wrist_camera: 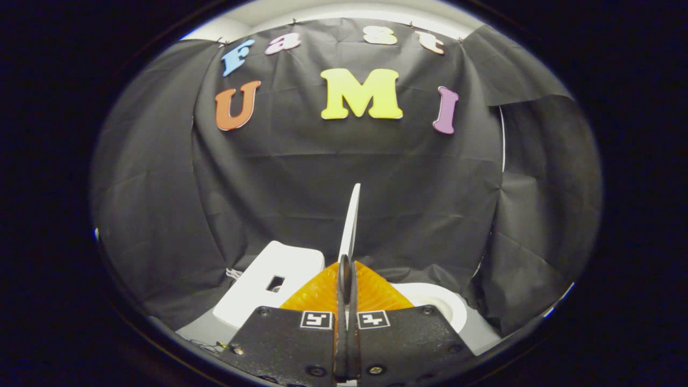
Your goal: Open the toilet lid.
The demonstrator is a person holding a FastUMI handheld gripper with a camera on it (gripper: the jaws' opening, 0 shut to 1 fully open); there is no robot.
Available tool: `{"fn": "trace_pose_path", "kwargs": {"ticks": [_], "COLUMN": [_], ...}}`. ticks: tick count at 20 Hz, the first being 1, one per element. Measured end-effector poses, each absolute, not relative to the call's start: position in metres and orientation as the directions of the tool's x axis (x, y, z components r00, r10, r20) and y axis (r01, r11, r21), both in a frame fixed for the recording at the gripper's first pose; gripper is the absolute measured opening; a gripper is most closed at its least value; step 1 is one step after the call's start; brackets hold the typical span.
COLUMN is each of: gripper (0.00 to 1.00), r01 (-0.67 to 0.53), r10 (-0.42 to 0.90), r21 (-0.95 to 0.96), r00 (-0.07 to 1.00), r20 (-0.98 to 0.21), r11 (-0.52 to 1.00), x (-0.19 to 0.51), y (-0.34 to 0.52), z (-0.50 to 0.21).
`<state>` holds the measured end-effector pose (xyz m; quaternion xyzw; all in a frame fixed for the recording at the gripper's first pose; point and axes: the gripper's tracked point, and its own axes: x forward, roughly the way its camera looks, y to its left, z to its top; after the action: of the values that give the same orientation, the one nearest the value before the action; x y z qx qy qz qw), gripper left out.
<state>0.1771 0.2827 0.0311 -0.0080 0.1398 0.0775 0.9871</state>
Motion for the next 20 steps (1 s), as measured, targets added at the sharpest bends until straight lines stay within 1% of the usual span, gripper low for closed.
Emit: {"fn": "trace_pose_path", "kwargs": {"ticks": [9, 15, 17, 19, 20], "gripper": [0.04, 0.05, 0.07, 0.14, 0.25], "r01": [-0.2, -0.252, -0.27, -0.321, -0.36], "r10": [0.175, 0.196, 0.204, 0.248, 0.283], "r21": [-0.066, -0.203, -0.255, -0.261, -0.24], "r00": [0.945, 0.945, 0.945, 0.928, 0.911], "r20": [-0.275, -0.261, -0.256, -0.276, -0.301], "r11": [0.978, 0.946, 0.929, 0.91, 0.902], "x": [0.17, 0.161, 0.161, 0.159, 0.155], "y": [0.34, 0.382, 0.391, 0.402, 0.406], "z": [0.029, 0.022, 0.02, 0.013, 0.003]}}
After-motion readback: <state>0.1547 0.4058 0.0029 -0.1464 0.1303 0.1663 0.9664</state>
